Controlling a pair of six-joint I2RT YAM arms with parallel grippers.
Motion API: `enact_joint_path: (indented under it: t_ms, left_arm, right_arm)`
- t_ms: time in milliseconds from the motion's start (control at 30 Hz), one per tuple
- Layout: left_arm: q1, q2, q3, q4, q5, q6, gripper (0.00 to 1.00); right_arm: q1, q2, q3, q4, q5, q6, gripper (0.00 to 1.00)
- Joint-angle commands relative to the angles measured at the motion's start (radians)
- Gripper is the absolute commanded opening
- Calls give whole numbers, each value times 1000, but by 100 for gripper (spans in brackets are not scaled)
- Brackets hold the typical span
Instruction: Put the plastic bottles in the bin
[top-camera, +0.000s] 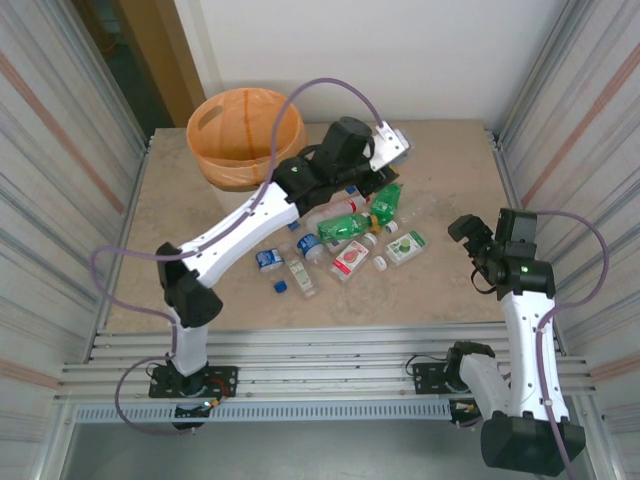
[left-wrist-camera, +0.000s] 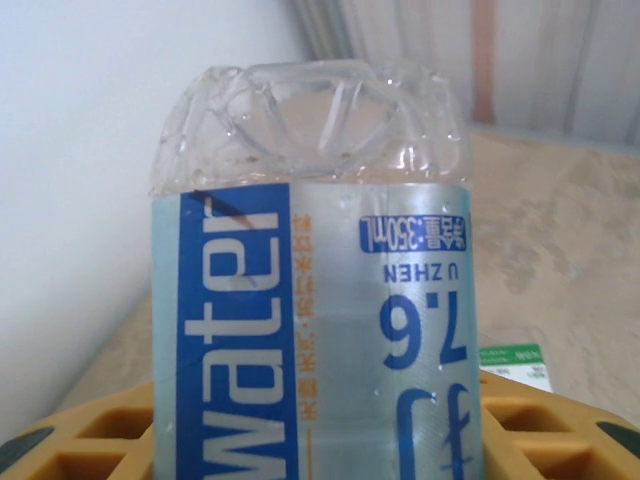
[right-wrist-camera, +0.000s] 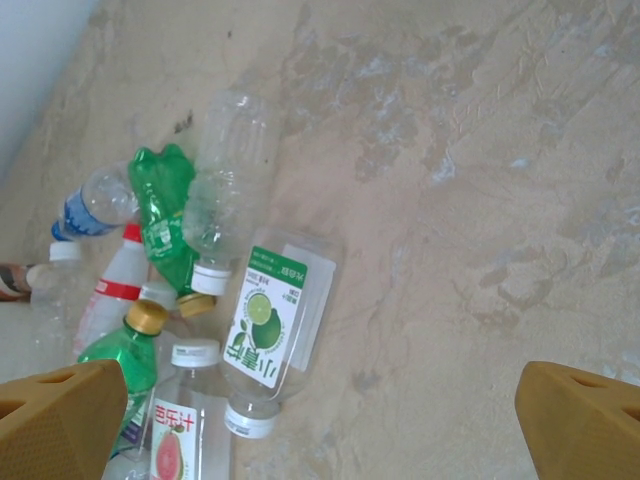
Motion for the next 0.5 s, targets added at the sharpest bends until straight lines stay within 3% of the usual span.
enact_joint_path:
  t_ms: [0, 167, 467]
  left_arm:
    - [39, -85, -30, 28, -149, -70, 30]
    - [140, -159, -55, 17, -237, -135, 28]
    - [405, -209, -90, -74, -156, -336, 28]
  right_arm:
    - [28, -9, -13, 6, 2, -36, 98]
    - [102, 1, -23, 10, 76, -29, 98]
    - [199, 57, -30, 40, 123, 10, 98]
